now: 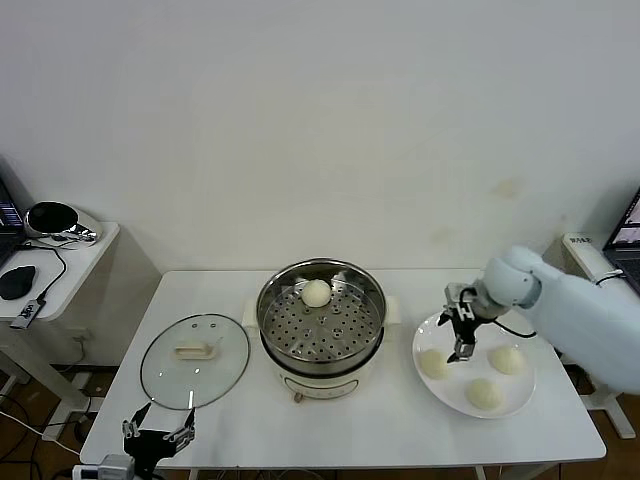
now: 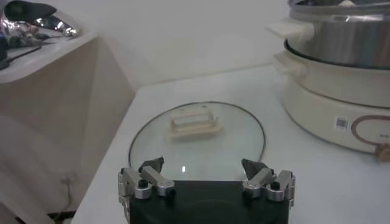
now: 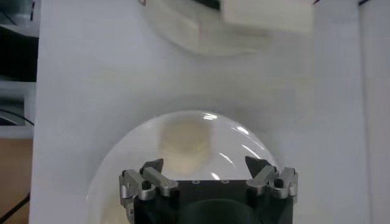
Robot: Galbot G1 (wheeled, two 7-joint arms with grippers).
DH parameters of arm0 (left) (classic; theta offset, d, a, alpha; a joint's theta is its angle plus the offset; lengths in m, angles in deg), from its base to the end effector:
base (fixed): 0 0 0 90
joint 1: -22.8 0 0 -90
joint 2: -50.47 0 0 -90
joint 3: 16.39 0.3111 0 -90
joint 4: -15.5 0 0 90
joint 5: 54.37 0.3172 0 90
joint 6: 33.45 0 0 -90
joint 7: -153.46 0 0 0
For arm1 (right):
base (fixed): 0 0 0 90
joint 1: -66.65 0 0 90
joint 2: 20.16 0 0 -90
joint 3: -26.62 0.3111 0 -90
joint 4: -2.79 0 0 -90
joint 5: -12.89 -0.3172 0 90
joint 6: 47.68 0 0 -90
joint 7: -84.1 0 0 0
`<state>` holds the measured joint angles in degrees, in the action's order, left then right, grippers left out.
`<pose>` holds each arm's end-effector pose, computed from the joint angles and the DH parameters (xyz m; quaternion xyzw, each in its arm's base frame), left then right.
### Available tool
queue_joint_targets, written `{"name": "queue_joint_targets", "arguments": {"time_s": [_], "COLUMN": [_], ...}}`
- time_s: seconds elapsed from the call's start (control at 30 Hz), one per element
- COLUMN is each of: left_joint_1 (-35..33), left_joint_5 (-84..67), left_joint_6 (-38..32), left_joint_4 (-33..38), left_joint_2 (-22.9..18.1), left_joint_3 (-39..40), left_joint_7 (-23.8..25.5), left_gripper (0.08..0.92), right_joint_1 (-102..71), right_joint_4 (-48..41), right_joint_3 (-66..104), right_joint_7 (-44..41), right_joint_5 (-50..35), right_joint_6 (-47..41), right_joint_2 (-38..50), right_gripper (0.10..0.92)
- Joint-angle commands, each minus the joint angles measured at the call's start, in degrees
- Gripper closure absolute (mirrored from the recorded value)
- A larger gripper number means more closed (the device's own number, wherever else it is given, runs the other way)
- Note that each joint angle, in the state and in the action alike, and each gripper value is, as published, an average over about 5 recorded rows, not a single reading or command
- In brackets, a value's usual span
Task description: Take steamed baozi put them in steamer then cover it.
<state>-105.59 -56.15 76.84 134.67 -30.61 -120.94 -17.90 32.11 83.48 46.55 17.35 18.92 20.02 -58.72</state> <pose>0.1208 0.0930 -0.2792 0.0105 -0.9645 -0.0875 0.2490 0.4361 -0.1000 -0.1707 0.5092 -0.5566 0.5049 0.4196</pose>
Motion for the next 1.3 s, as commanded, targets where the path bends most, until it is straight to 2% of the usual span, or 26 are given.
{"name": "queue_joint_targets", "arguments": {"time_s": [0.03,0.4,0.97,1.13,1.3], "left_joint_1": [0.17,0.06,-0.41,-0.54,-0.70], "left_joint_5": [0.10,0.39,0.81,0.99,1.20], "left_joint_6": [-0.02,-0.08,-0.21,-0.25,-0.30], "left_joint_4": [-0.23,-0.45,-0.50,-0.42,-0.29], "left_joint_2": [-0.03,-0.23,-0.67,-0.84,-0.97], "left_joint_3": [-0.01,0.20,0.62,0.84,1.05], "left_joint_7": [0.02,0.00,-0.15,-0.20,-0.24], "left_gripper": [0.177,0.177,0.177,0.177,0.177], "right_joint_1": [-3.49,-6.56,-8.01,-8.03,-7.75], "right_joint_4": [-1.37,-3.22,-3.54,-3.51,-3.49], "right_joint_3": [1.30,3.19,4.35,4.66,5.02], "right_joint_7": [0.32,3.80,4.04,4.19,3.96], "right_joint_5": [2.96,4.20,4.49,3.86,3.47], "right_joint_6": [0.86,1.92,1.83,1.71,1.59], "right_joint_2": [-1.57,-2.80,-2.87,-2.78,-2.43], "right_gripper": [0.203,0.203,0.203,0.266,0.415]}}
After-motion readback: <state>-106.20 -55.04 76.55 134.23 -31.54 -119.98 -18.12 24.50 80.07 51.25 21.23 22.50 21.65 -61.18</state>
